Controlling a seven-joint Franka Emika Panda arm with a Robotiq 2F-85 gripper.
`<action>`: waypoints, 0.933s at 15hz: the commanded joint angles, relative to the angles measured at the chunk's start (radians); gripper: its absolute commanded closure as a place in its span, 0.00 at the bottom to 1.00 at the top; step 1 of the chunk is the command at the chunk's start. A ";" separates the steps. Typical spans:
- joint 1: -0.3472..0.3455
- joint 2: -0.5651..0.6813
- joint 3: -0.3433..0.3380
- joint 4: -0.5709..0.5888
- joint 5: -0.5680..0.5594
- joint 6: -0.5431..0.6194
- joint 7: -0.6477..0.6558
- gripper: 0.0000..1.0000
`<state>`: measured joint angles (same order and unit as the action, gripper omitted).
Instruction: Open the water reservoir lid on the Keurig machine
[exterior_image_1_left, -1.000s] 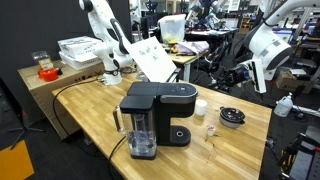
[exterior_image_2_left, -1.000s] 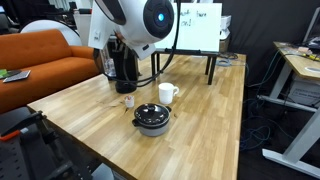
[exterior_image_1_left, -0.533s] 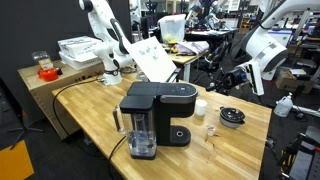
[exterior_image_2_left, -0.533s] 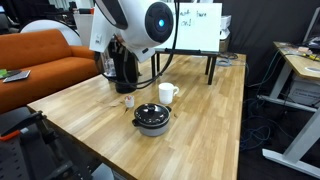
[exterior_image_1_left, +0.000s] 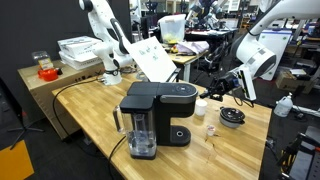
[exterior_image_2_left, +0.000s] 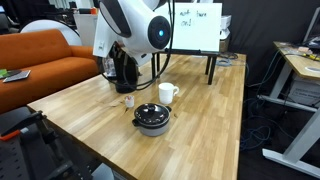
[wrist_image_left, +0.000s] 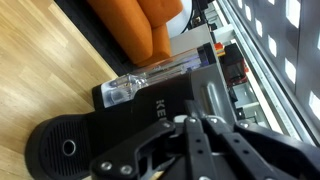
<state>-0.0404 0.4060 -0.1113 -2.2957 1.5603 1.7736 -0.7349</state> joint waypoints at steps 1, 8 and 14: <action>0.004 0.015 0.005 0.034 -0.021 0.009 0.015 1.00; 0.005 0.041 0.006 0.060 -0.019 0.007 0.019 1.00; 0.009 0.051 0.006 0.082 -0.022 0.013 0.024 1.00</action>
<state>-0.0317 0.4515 -0.1101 -2.2355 1.5589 1.7738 -0.7317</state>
